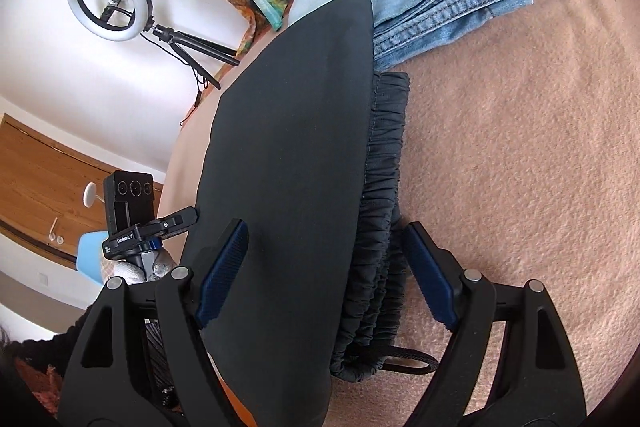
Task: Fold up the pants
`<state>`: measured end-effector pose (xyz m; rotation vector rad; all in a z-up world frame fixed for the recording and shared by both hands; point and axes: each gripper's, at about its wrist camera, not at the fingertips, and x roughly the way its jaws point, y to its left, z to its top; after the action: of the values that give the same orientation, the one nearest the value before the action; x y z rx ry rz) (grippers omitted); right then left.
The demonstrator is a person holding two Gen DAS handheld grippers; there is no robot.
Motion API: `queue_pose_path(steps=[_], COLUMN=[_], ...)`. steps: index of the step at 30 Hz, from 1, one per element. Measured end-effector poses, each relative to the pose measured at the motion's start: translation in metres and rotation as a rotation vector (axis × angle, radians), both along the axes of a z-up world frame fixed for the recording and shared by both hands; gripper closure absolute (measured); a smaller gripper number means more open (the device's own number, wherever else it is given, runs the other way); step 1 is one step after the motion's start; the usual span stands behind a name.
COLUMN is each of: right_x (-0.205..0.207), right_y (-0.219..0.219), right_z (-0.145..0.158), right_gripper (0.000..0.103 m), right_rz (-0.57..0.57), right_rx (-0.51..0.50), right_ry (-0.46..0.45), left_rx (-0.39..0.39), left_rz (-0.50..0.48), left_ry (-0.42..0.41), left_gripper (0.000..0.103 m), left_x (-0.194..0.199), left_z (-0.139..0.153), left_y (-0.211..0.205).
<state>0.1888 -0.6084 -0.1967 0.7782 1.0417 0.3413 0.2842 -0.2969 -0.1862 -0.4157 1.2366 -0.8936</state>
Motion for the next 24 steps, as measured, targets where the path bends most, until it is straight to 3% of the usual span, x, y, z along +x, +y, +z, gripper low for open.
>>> queue_pose_path(steps=[4, 5, 6, 8, 11, 16, 19, 22, 24], right_x=[0.000, 0.000, 0.000, -0.006, -0.014, -0.009, -0.006, -0.007, -0.010], right_y=[-0.002, -0.002, -0.003, -0.012, -0.022, -0.010, -0.007, -0.007, 0.000], right_z=[-0.003, -0.002, -0.001, 0.000, -0.003, -0.005, -0.006, -0.010, -0.007], right_gripper=[0.021, 0.027, 0.040, 0.045, 0.044, 0.031, 0.030, 0.048, 0.060], right_rz=[-0.010, 0.004, 0.036, 0.060, 0.049, 0.071, 0.052, 0.006, 0.015], right_rx=[0.041, 0.032, -0.006, -0.036, 0.000, 0.060, 0.093, 0.133, 0.099], right_ry=[-0.017, -0.010, 0.004, 0.040, 0.062, 0.016, -0.009, 0.000, 0.004], left_rx=[0.000, 0.004, 0.009, 0.020, 0.014, 0.010, 0.007, 0.001, 0.010], left_rz=[-0.012, -0.011, -0.011, -0.023, -0.030, -0.031, -0.035, -0.025, -0.025], left_ry=[-0.022, -0.024, -0.024, -0.026, -0.022, -0.027, -0.038, -0.030, -0.037], left_gripper=[0.054, 0.054, 0.056, 0.058, 0.060, 0.060, 0.060, 0.061, 0.063], left_x=[-0.001, -0.001, -0.001, 0.000, 0.001, 0.001, -0.001, 0.000, 0.000], left_z=[0.000, 0.001, 0.002, 0.002, 0.001, 0.001, 0.001, 0.000, 0.000], left_y=[-0.005, -0.006, -0.007, -0.006, -0.004, -0.006, -0.009, -0.011, -0.012])
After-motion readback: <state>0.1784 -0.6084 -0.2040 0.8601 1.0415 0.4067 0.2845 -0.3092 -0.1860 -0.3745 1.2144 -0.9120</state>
